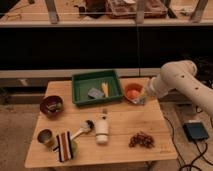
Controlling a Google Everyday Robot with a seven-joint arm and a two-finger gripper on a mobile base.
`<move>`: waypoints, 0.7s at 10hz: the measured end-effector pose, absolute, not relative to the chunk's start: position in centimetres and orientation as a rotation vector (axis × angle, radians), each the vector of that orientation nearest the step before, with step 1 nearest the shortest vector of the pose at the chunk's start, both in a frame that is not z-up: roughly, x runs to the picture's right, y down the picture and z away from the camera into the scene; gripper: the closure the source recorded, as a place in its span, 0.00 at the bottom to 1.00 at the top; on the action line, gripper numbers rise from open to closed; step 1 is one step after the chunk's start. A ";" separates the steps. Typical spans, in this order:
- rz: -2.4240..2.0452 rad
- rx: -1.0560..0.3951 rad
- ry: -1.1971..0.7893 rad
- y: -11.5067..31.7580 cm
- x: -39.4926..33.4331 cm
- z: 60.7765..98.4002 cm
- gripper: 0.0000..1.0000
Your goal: Wipe tray with towel
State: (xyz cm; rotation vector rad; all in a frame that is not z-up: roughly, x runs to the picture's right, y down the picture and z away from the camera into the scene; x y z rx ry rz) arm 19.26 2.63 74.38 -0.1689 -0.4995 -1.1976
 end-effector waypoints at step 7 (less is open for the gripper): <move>-1.251 -0.077 -0.611 -0.8 11.6 79.0 1.00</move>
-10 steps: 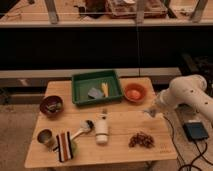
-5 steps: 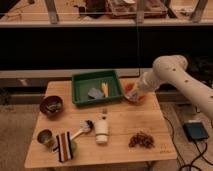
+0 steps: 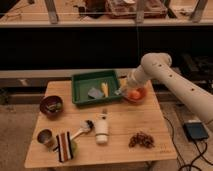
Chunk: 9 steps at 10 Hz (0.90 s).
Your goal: Wipe tray with towel
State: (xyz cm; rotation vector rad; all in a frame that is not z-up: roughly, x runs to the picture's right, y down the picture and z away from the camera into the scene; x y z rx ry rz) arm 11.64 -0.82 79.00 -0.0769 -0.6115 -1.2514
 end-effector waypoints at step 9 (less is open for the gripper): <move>-1.308 0.119 -0.646 -6.1 5.3 82.0 1.00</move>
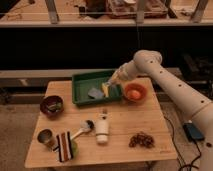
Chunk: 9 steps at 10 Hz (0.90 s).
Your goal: Wipe tray with towel
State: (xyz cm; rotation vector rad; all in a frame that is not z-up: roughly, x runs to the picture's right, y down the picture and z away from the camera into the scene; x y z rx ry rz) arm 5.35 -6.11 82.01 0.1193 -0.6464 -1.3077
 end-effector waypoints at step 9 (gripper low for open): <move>-1.475 0.031 -0.761 -7.8 -5.2 90.5 1.00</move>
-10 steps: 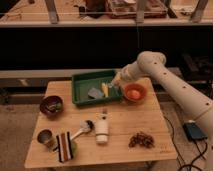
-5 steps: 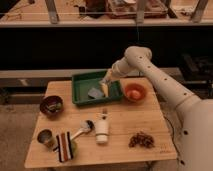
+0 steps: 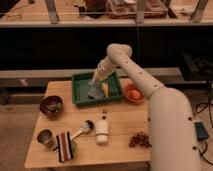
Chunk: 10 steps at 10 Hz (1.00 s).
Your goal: Wipe tray with towel
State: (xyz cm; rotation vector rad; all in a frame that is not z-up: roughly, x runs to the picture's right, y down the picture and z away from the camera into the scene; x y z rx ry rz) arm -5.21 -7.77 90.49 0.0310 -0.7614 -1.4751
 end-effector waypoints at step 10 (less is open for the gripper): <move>-1.449 0.098 -0.911 -4.5 -10.1 92.9 1.00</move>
